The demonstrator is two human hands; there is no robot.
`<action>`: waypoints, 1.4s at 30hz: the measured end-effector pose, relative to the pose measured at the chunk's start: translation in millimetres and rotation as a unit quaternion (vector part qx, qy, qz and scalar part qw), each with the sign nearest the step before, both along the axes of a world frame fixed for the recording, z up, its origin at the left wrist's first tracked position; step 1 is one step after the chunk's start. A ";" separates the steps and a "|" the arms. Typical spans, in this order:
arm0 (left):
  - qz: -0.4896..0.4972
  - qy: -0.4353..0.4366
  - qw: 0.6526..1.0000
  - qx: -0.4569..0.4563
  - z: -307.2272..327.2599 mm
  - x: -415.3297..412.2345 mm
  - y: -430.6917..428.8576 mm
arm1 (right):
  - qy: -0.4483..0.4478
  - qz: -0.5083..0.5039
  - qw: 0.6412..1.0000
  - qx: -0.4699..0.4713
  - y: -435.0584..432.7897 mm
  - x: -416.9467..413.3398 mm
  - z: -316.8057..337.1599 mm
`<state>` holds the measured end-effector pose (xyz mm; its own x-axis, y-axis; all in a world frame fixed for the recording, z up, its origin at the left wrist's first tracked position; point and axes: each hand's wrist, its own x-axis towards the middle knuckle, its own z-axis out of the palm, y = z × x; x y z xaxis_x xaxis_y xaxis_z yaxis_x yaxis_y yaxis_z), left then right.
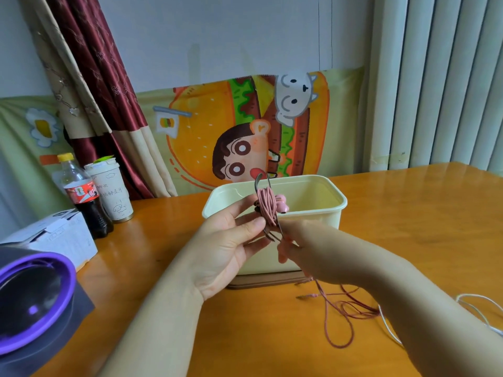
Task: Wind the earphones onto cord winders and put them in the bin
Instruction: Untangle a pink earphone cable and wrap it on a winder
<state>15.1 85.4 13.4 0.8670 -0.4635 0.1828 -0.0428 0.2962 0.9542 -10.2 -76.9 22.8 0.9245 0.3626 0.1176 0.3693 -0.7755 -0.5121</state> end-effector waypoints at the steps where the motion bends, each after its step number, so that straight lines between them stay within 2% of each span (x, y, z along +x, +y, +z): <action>1: 0.010 -0.008 1.000 0.008 0.2 -0.5 -0.8 | -0.001 -0.001 1.000 -0.009 -0.6 0.5 -0.1; 9: 0.151 -0.039 0.987 0.050 -1.2 1.4 2.6 | -0.019 -0.006 0.999 -0.037 -0.8 -10.5 10.3; 13: 0.194 -0.102 0.966 0.139 -1.2 1.7 7.4 | -0.080 -0.019 0.997 0.001 -0.4 -17.6 21.2; 18: 0.170 -0.197 0.926 0.276 7.4 -5.3 11.3 | -0.155 -0.020 0.985 0.077 -12.8 -16.7 27.0; 25: 0.164 -0.225 0.864 0.420 6.9 -8.1 15.8 | -0.207 -0.068 0.976 0.027 -35.2 -9.8 30.8; 28: 0.133 -0.220 0.856 0.449 7.7 -9.9 15.2 | -0.200 -0.052 0.978 0.038 -35.7 -10.1 31.1; 33: 0.098 -0.217 0.864 0.443 12.0 -12.5 19.1 | -0.084 -0.004 0.977 0.198 -37.8 -10.2 32.4; 37: 0.069 -0.213 0.877 0.426 12.5 -12.6 22.0 | -0.054 -0.004 0.954 0.296 -43.8 -5.4 28.4; 39: 0.049 -0.209 0.880 0.423 11.5 -11.5 22.6 | -0.003 0.008 0.931 0.366 -44.5 -2.4 25.5; 42: 0.023 -0.200 0.886 0.417 10.3 -10.8 22.6 | 0.075 0.028 0.878 0.472 -42.6 3.2 20.4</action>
